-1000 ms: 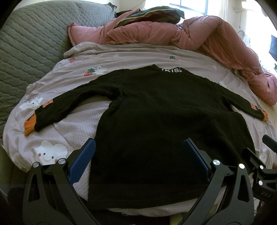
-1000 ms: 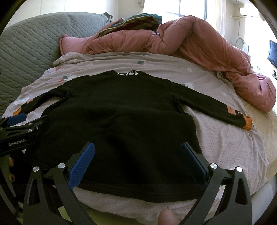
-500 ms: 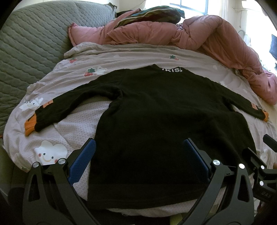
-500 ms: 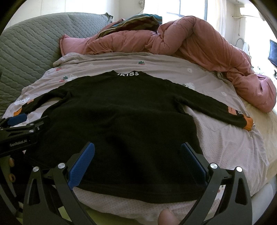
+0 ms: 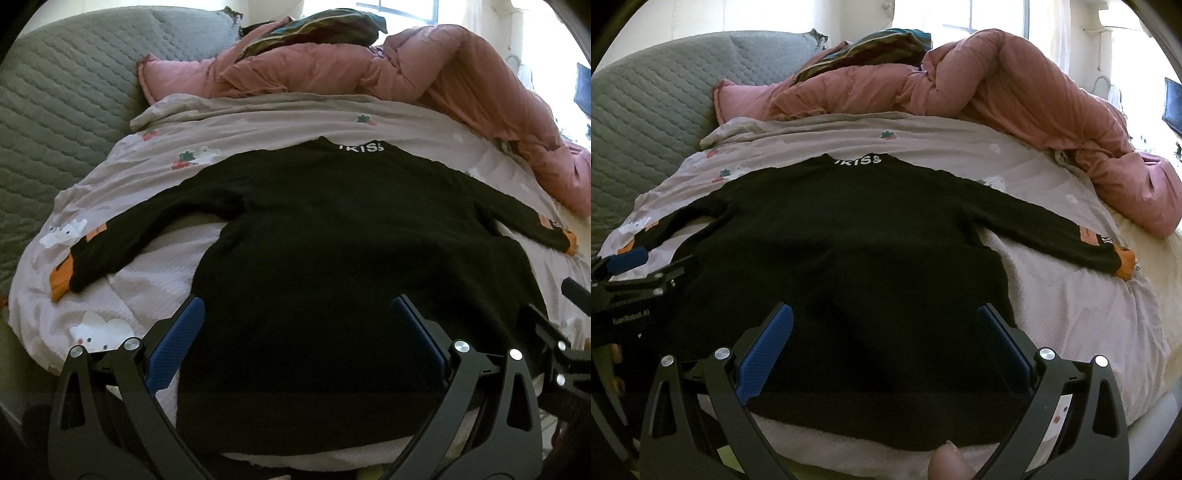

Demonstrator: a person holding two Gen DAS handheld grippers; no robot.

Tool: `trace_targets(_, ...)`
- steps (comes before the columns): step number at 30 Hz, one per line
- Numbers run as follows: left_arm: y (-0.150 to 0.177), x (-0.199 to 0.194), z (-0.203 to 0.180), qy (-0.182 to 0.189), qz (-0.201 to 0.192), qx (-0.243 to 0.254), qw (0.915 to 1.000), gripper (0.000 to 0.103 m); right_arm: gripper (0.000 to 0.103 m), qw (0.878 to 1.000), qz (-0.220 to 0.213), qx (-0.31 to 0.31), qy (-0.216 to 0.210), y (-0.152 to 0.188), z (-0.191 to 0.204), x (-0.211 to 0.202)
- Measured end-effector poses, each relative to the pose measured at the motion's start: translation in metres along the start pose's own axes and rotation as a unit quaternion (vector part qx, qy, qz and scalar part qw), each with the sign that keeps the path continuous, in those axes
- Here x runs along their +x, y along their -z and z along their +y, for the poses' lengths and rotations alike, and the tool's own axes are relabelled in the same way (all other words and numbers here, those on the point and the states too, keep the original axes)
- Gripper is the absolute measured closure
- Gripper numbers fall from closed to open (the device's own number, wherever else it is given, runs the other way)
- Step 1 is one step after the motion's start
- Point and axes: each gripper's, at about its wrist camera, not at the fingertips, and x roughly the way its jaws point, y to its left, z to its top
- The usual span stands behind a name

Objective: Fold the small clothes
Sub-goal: 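Move the right tool to the orange cuff and grasp it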

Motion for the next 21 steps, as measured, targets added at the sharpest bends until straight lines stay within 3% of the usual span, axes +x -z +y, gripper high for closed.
trace_targets(21, -0.042, 0.034, -0.021, 0.009, 0.001, 0.017, 0.9998, 0.008, 0.004, 0.997, -0.003, 0.052, 0.051, -0.032, -0.063, 0.035)
